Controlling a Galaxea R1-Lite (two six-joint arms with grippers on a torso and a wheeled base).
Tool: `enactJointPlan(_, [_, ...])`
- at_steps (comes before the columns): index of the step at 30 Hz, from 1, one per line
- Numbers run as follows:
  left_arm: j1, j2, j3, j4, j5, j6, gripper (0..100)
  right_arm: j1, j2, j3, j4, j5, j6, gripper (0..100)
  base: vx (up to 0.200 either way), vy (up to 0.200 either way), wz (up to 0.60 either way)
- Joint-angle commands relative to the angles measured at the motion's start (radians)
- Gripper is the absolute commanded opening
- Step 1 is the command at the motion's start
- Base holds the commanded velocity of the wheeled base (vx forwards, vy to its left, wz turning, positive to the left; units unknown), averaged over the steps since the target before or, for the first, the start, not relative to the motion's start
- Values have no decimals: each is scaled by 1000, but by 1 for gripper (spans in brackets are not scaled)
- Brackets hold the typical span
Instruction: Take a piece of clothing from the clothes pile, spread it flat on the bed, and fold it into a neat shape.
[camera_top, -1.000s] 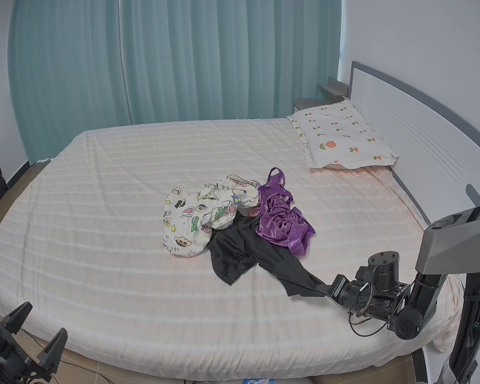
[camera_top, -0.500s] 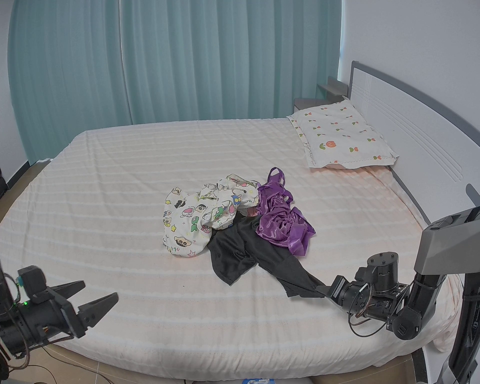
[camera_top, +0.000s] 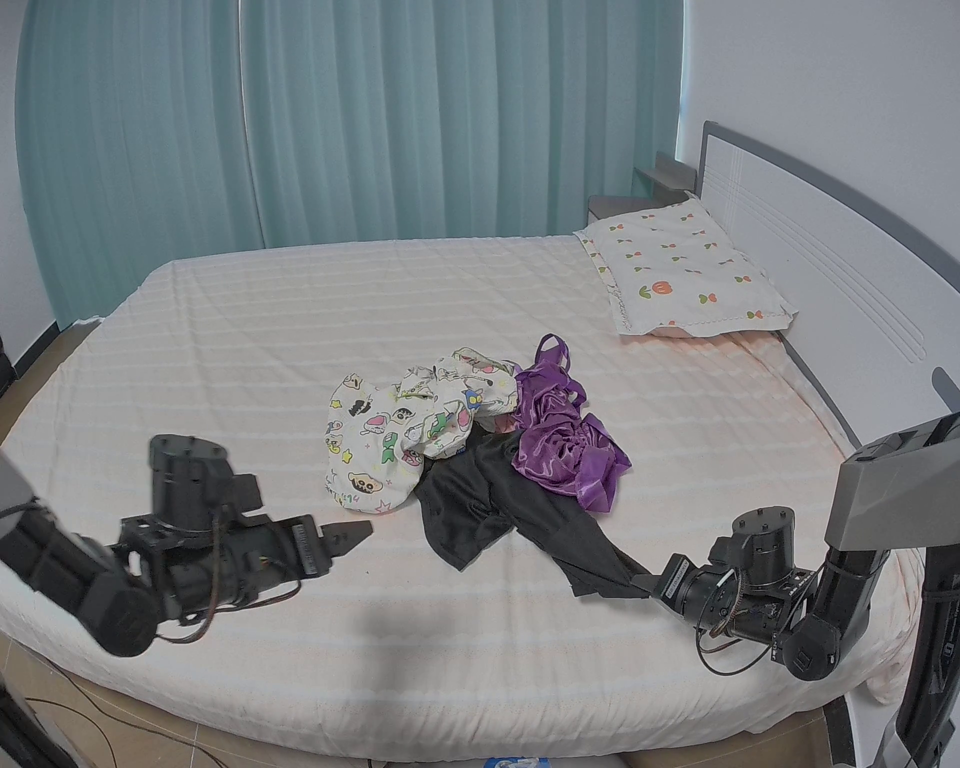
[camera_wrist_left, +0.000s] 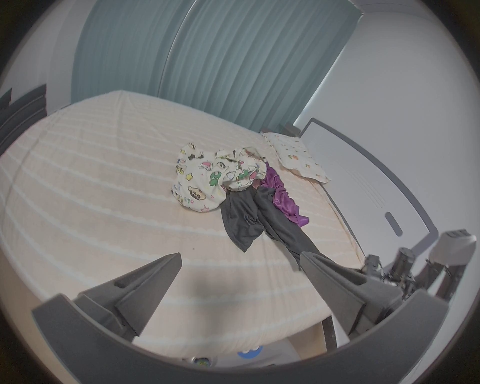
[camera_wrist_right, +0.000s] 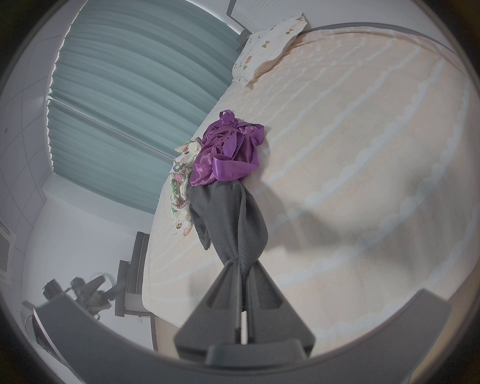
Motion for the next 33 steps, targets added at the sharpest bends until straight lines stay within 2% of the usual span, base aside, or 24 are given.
enactJointPlan(1, [-109,494,-369,0,81,-134,100,2,20,-1,-1,1,-10,0,0,0,0])
enactJointPlan(5, [-149,595,-547,78,139,-201,100,2,20,-3,-1,1,-10,0,0,0,0])
enactJointPlan(10, [-161,643,-665,158,167,-214,100,2,26,-4,-1,1,-10,0,0,0,0])
enactJointPlan(11, [-164,661,-697,184,198,-215,100,3,26,-6,-1,1,-10,0,0,0,0])
enactJointPlan(20, [-175,720,-752,198,224,-228,100,3,52,3,-63,-2,-23,0,0,0,0])
enactJointPlan(33, [-175,767,-869,204,270,-263,100,3,54,3,-63,-1,-22,0,0,0,0])
